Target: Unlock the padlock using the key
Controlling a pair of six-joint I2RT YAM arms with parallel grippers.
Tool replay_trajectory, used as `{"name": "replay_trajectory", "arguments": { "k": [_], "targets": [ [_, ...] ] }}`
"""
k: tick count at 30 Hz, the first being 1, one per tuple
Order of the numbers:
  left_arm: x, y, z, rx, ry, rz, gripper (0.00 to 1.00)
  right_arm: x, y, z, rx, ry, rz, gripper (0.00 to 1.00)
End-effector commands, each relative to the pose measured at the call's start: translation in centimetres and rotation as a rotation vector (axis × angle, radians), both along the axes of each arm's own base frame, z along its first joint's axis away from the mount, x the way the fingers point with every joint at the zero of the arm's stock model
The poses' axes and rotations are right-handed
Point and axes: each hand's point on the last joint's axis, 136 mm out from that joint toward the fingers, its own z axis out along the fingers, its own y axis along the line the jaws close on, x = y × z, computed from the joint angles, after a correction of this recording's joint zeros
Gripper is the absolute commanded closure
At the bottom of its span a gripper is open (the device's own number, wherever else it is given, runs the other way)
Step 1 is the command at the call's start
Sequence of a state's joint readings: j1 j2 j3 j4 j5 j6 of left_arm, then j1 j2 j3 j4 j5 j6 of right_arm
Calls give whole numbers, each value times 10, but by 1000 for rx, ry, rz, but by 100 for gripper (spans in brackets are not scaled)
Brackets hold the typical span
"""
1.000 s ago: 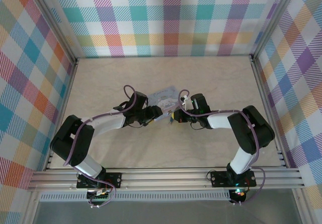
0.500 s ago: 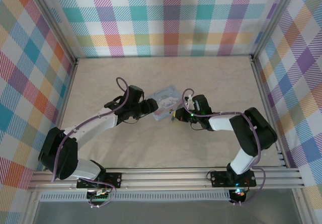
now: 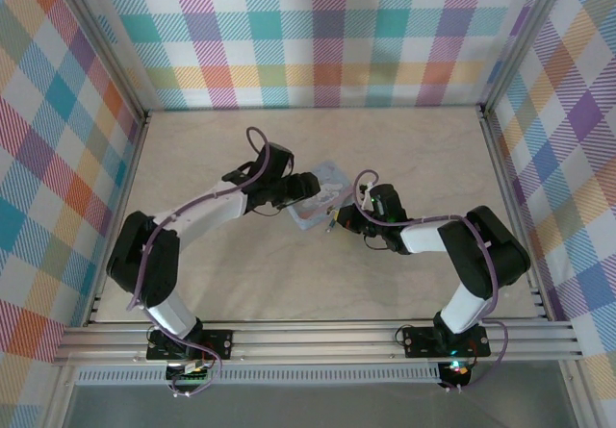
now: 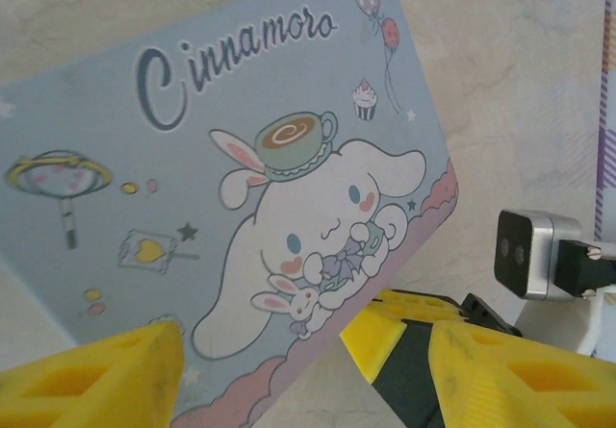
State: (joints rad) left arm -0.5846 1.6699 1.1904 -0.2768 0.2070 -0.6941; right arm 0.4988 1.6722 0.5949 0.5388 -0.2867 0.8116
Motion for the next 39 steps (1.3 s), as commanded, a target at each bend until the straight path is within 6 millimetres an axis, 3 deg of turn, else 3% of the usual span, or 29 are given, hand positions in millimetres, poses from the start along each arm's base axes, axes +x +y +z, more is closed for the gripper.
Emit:
{"name": "replay_trajectory", "arguments": {
  "k": [1,7,20,39],
  "targets": [
    [2,-24,10,-51,-22,-65,32,4,0,5,27,-20,-37,100],
    [-6,-30,-12,-24,22,-72,32,5,-4,-1,34,2,-78,100],
    [-17,-15,-48,44,104,-21,33,18,-7,7,32,-43,-118,100],
    [-20,-12,-49,40,106,-13,32,36,-26,19,43,-66,-199,100]
  ]
}}
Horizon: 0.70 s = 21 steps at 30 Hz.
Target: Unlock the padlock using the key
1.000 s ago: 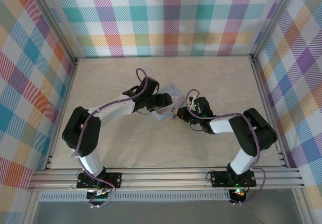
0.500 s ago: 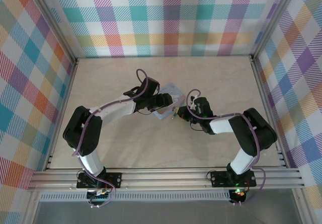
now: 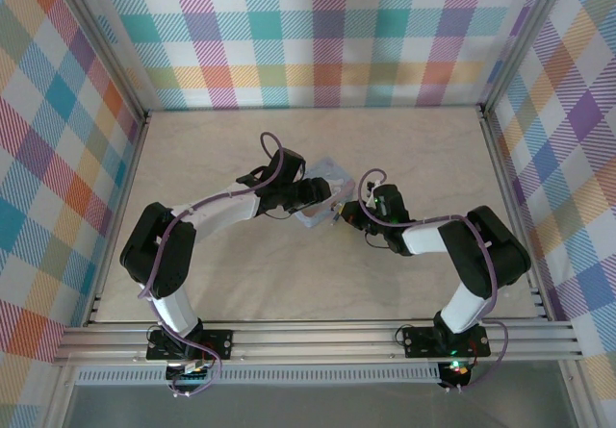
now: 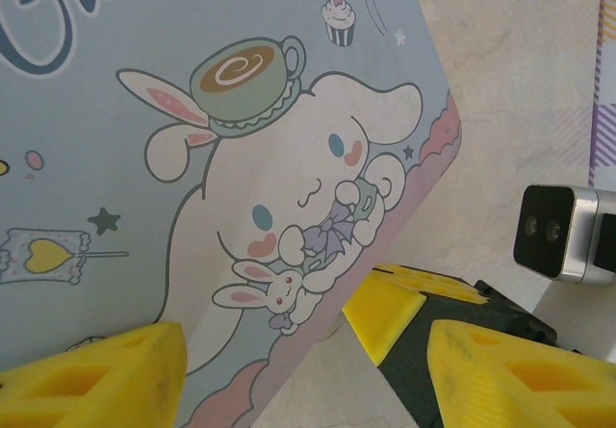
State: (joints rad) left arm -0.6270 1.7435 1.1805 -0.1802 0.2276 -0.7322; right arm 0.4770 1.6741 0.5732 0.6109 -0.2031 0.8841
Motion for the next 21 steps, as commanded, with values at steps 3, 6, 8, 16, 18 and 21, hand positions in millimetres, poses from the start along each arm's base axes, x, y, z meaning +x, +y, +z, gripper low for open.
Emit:
{"name": "replay_trajectory", "arguments": {
  "k": [3,6,8,16,18,21],
  "targets": [
    [-18,15,-25,68,81,15,32,21,-14,19,30,-57,-83,100],
    [-18,14,-24,63,81,15,32,23,-14,21,33,-64,-81,100],
    [-18,13,-24,56,82,14,32,24,-14,20,29,-60,-74,100],
    [-19,14,-24,61,80,19,32,15,-12,17,-20,-108,1,99],
    [-19,15,-23,64,77,21,32,10,-20,16,-42,-120,-16,91],
    [-17,16,-16,54,59,24,31,2,-26,15,-95,-120,21,84]
  ]
}}
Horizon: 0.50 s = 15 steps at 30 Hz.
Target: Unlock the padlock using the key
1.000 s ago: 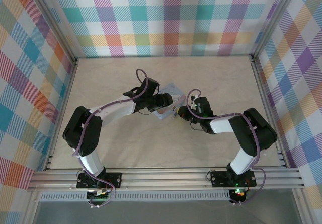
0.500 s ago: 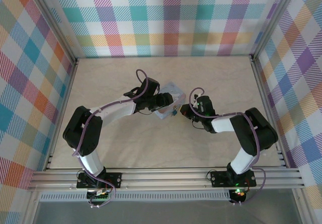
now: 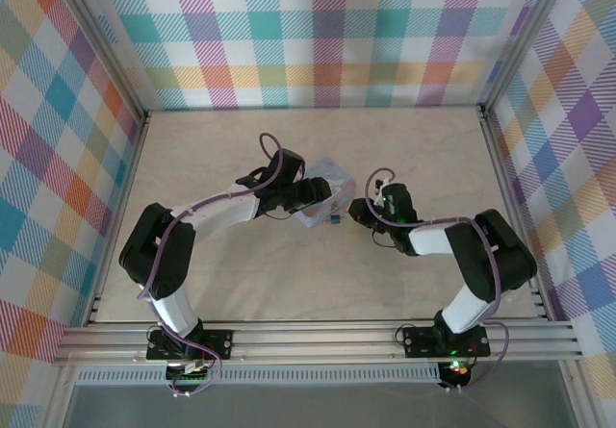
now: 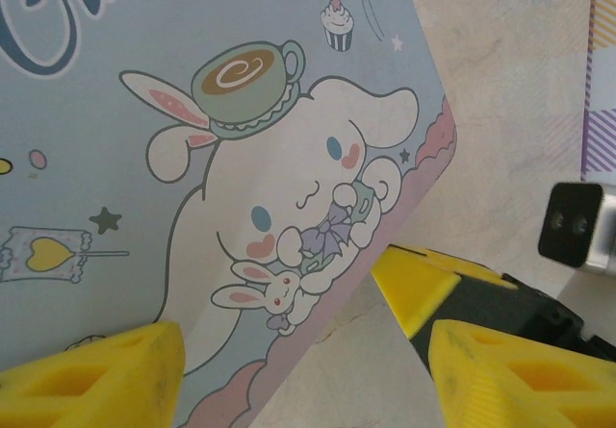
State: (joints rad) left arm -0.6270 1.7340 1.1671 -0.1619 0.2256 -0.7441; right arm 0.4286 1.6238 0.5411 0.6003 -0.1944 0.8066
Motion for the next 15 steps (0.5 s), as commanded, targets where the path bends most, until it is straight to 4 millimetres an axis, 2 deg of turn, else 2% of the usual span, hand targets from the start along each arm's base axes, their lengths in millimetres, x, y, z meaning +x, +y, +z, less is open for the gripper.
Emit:
{"name": "replay_trajectory", "arguments": {
  "k": [1,5,7,15],
  "targets": [
    [-16,15,-14,64,50,10,31,-4,-5,11,-77,-68,59,82],
    [-10,21,3,84,3,13,29,-12,-8,19,-161,-95,123,70],
    [-10,29,1,103,21,22,29,-14,-8,25,-207,-104,161,65],
    [4,36,-4,89,32,41,28,-29,0,10,-257,-24,268,58]
  ]
}}
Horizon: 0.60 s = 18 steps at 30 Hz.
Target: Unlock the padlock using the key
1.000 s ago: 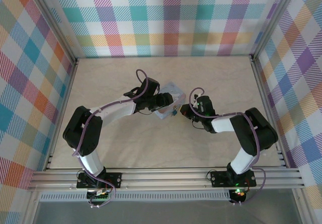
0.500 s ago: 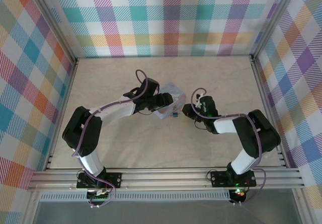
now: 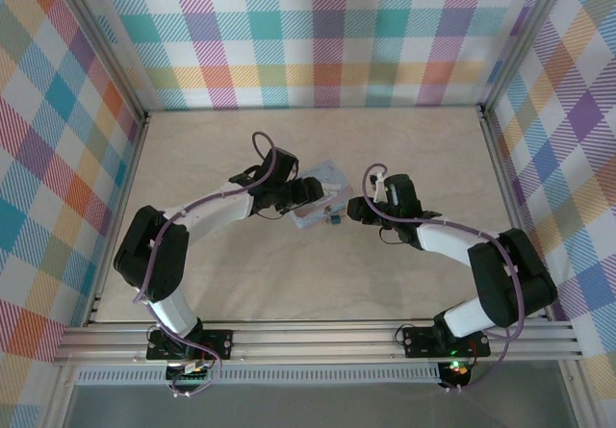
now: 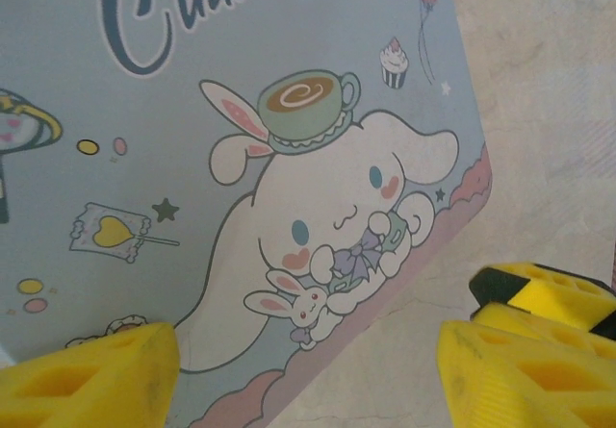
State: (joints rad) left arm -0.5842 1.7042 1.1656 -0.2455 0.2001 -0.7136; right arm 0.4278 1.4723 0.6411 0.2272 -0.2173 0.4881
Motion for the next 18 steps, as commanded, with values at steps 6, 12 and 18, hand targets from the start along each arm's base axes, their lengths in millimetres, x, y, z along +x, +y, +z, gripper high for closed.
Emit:
{"name": "replay_trajectory", "arguments": {
  "k": [6,12,18],
  "targets": [
    [17,15,-7,42,18,20,29,-5,22,-22,-10,56,102,56],
    [38,25,-14,50,29,44,28,7,26,-31,-95,63,130,54],
    [52,28,-16,37,32,58,28,8,24,-40,-159,35,175,52]
  ]
}}
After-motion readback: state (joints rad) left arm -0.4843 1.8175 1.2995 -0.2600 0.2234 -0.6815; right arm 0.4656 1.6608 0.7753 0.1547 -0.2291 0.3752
